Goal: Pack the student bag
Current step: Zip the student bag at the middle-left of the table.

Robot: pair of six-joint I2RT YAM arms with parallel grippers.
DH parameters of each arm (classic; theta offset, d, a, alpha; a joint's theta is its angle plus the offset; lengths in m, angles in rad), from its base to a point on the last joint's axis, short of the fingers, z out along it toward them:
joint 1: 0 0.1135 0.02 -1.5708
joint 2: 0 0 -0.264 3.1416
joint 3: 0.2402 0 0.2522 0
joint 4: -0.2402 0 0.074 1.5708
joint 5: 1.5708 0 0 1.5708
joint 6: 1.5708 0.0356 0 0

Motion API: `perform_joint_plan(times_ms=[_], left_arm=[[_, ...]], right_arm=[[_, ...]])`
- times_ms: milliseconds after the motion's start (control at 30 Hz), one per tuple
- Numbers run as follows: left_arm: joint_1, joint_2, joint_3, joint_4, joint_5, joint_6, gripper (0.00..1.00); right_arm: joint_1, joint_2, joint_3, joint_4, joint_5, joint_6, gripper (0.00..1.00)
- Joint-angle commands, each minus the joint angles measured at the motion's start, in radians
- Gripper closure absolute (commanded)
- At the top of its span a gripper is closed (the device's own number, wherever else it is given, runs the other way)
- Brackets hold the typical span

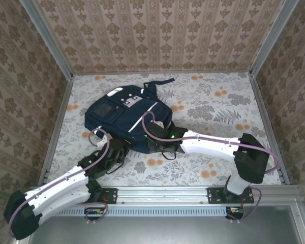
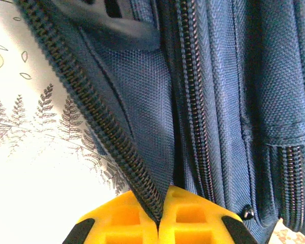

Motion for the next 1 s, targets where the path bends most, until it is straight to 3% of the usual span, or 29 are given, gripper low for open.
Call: perform_joint_plan(times_ms=[0,533,733,967], left_arm=[[0.043,-0.074,0.037,-0.158,-0.091,0.035,1.0],[0.32,-0.297,-0.014,-0.347,0.079,0.174,1.0],[0.552,-0.299,-0.027,-0.34,0.261,0.291,1.0],[0.797,-0.182,0.004,-0.271,0.46,0.486,1.0]], right_arm=[[-0.094,-0.033,-0.068,-0.142,0.123,-0.01,0.91],[-0.312,-0.056,-0.172,-0.07,0.036,-0.099,0.88],[-0.383,-0.051,-0.171,-0.049,0.001,-0.177,0.88],[-0.39,-0.071,-0.178,0.067,-0.193,-0.246,0.89]])
